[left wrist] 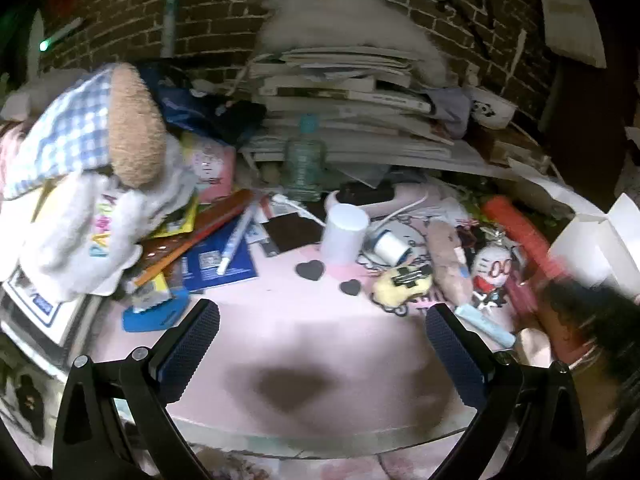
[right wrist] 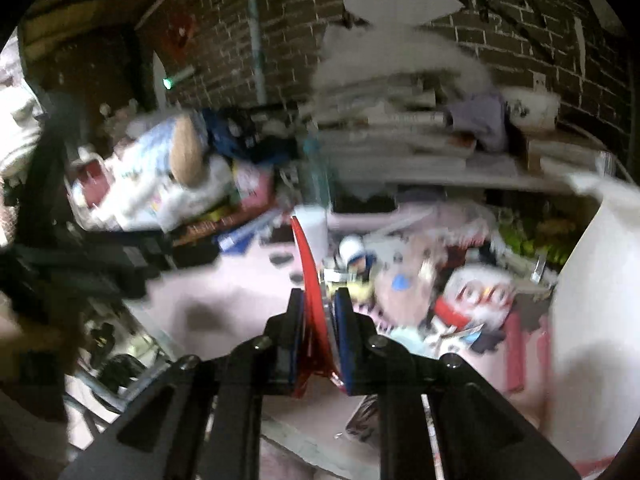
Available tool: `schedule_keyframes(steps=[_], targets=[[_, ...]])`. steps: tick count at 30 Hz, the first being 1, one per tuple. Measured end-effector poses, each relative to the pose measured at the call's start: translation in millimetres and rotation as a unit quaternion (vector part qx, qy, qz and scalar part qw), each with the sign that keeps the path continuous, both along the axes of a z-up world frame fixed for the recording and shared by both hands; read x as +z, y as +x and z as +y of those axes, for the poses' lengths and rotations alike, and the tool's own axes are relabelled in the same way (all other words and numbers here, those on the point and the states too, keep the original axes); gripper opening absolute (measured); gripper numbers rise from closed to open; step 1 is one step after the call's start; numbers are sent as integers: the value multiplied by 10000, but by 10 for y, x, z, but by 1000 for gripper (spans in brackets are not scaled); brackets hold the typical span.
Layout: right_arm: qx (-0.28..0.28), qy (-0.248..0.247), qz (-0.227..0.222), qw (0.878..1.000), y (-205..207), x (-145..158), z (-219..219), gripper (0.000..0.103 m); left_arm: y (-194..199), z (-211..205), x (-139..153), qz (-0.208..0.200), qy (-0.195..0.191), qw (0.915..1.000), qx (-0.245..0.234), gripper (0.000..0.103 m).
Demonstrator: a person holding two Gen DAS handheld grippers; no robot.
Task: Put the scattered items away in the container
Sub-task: 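Grasp the red-handled item with the right gripper, then carry the red item with the right gripper into the white box and release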
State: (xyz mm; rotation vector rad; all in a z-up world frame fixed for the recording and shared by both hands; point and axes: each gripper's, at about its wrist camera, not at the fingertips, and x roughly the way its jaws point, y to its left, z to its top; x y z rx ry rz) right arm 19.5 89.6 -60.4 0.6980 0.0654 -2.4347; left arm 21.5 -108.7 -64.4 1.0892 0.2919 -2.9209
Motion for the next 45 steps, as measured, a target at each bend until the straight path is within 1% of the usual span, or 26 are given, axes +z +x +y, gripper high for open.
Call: schedule_keyframes(steps=[3, 5, 7, 9, 11, 14, 16, 20, 23, 28, 31, 36, 39, 43, 44, 45], targets=[[192, -75, -92, 9997, -3, 411, 375, 13, -53, 70, -27, 1, 75, 9998, -162, 103], [224, 40, -215, 9995, -17, 630, 650, 13, -108, 123, -57, -41, 109, 9996, -261, 103], [151, 315, -332, 9988, -30, 831, 952, 13, -152, 163, -81, -63, 258, 9989, -380, 103], [-156, 651, -437, 9968, -71, 976, 1238, 13, -208, 186, -106, -32, 532, 9971, -548, 103], [-371, 936, -666, 9927, -145, 1022, 1439, 13, -256, 215, -135, -34, 674, 9957, -636, 103], [-563, 1252, -1279, 9822, -305, 959, 1686, 13, -320, 290, -178, -141, 535, 9966, -613, 103], [-615, 1413, -1600, 9750, -399, 887, 1783, 13, -345, 331, -203, -188, 484, 9966, -642, 103], [-727, 1759, -2152, 9578, -611, 704, 1873, 13, -392, 386, -253, -254, 507, 9957, -736, 103], [-768, 2031, -2427, 9455, -770, 562, 1852, 13, -431, 423, -287, -304, 446, 9955, -781, 103], [-768, 2466, -2637, 9294, -933, 421, 1802, 13, -531, 438, -379, -466, 421, 9943, -865, 103], [-762, 2602, -2773, 9217, -1000, 342, 1794, 13, -582, 434, -446, -527, 422, 9941, -849, 103], [-726, 2765, -3013, 9097, -1036, 214, 1812, 13, -651, 499, -514, -570, 291, 9934, -952, 103], [-765, 2835, -3061, 9056, -1050, 184, 1832, 14, -692, 538, -529, -585, 213, 9932, -979, 103], [-788, 2868, -3018, 9058, -1054, 209, 1864, 14, -749, 576, -524, -561, 127, 9933, -1005, 103], [-793, 2873, -2999, 9062, -1046, 222, 1871, 16, -768, 585, -527, -564, 87, 9933, -1007, 103], [-812, 2866, -2966, 9074, -1034, 244, 1880, 23, -789, 592, -531, -573, 36, 9934, -991, 103]])
